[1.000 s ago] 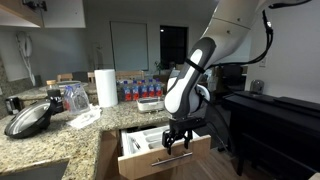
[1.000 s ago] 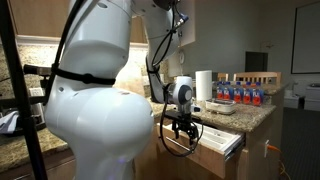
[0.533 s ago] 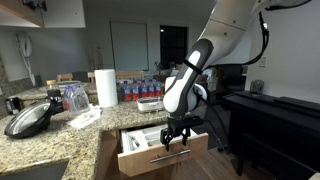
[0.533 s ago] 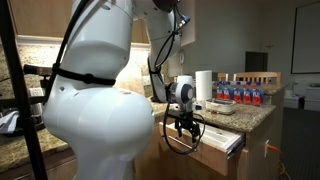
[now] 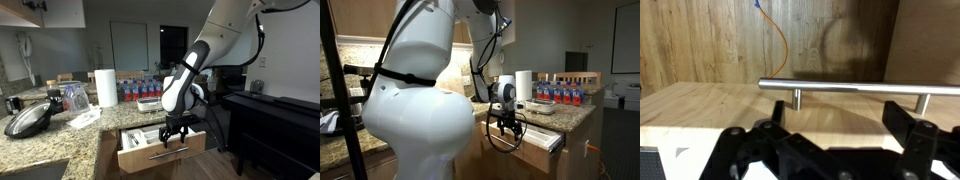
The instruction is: Close the top drawer of the bottom cabinet.
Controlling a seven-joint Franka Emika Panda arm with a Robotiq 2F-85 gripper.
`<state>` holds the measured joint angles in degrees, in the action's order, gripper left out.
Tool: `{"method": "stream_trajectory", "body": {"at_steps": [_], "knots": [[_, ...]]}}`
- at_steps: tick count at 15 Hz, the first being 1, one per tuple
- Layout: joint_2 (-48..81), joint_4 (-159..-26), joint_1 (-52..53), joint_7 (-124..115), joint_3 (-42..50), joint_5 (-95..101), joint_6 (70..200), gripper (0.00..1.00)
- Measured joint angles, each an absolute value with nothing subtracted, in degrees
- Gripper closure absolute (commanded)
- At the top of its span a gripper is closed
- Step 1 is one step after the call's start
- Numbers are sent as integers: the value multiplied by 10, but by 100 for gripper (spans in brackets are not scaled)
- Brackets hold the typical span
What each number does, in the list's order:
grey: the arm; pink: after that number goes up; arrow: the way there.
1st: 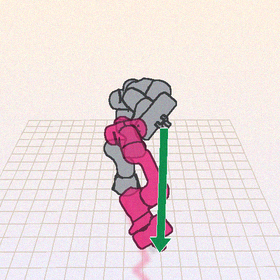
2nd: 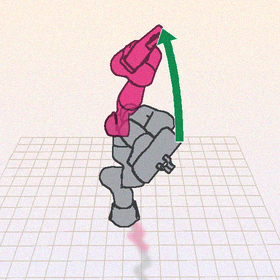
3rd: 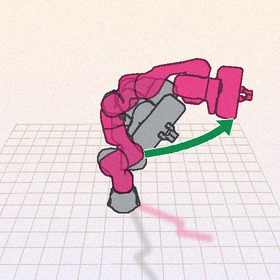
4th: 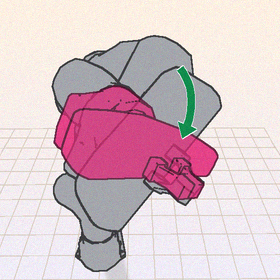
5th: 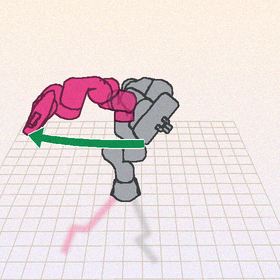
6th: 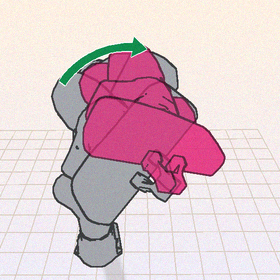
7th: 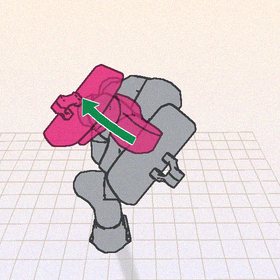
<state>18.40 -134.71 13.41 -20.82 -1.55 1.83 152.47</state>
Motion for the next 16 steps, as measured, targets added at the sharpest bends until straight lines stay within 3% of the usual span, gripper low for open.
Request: {"method": "stream_trajectory", "body": {"at_steps": [16], "knots": [[235, -1304, 197, -287, 58, 56, 1579, 0]]}}
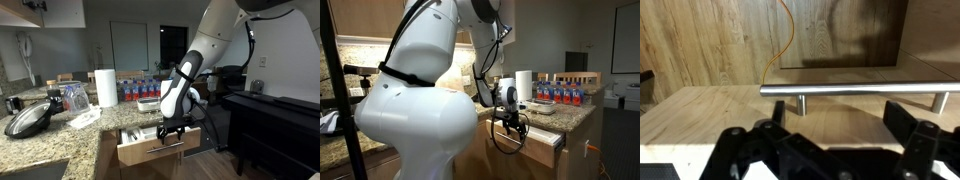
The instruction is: Close the top drawer of the bottom cabinet.
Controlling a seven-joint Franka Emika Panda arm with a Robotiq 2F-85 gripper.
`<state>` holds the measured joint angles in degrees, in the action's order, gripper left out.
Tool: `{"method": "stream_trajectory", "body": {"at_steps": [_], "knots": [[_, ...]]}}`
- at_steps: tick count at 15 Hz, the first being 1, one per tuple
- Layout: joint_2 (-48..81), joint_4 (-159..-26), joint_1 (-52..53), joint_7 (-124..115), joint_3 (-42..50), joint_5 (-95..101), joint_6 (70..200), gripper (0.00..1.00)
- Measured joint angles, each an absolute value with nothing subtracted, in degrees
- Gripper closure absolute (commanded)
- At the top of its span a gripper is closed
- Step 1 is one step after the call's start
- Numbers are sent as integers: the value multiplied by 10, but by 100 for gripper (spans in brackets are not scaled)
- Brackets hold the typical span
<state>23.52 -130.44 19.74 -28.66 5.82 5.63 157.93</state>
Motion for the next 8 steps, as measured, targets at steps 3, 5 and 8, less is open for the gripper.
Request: {"method": "stream_trajectory", "body": {"at_steps": [3, 5, 8], "knots": [[239, -1301, 200, -287, 63, 56, 1579, 0], [241, -1298, 204, -287, 68, 56, 1579, 0], [243, -1295, 208, -287, 75, 59, 1579, 0]]}}
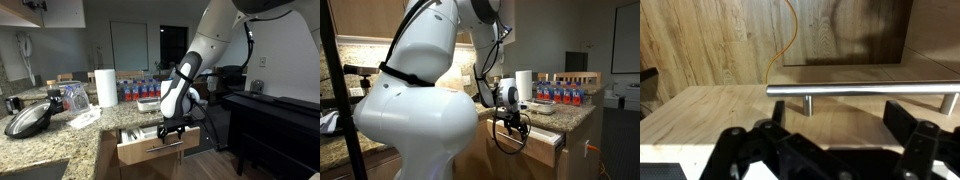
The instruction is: Close the top drawer of the bottom cabinet.
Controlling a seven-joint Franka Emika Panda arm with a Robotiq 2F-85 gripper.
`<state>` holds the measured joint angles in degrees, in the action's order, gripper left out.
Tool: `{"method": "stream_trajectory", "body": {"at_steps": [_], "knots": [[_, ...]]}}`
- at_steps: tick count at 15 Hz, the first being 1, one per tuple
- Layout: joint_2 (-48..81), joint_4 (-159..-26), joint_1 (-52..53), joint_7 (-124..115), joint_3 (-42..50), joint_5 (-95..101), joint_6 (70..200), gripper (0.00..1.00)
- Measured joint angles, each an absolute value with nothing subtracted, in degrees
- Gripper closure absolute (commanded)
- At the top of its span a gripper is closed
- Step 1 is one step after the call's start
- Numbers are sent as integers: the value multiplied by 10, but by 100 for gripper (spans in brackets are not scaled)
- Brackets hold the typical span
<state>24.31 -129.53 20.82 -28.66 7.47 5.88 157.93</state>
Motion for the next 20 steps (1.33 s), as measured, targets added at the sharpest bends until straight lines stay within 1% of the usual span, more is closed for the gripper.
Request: {"method": "stream_trajectory", "body": {"at_steps": [20], "knots": [[274, -1248, 212, -287, 89, 77, 1579, 0]]}}
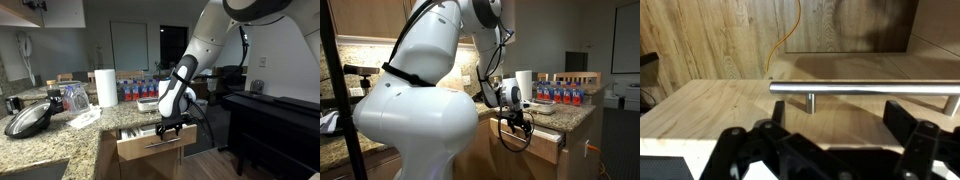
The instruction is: Close the top drawer of the bottom cabinet.
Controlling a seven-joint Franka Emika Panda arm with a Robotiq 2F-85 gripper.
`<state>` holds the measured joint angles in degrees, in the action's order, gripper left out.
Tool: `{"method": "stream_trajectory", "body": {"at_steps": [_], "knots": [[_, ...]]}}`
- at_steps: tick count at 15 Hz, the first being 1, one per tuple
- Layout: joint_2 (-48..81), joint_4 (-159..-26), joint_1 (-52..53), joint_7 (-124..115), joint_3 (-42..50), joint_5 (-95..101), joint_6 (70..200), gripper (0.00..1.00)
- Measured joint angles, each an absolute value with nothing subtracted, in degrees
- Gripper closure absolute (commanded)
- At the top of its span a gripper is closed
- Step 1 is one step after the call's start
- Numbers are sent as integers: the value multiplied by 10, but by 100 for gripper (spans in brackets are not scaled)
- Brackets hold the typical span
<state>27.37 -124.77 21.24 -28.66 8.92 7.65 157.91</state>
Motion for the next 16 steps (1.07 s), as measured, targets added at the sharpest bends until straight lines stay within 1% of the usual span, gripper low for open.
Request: {"method": "stream_trajectory", "body": {"at_steps": [16], "knots": [[302, -1176, 211, -286, 103, 78, 1568, 0]]}}
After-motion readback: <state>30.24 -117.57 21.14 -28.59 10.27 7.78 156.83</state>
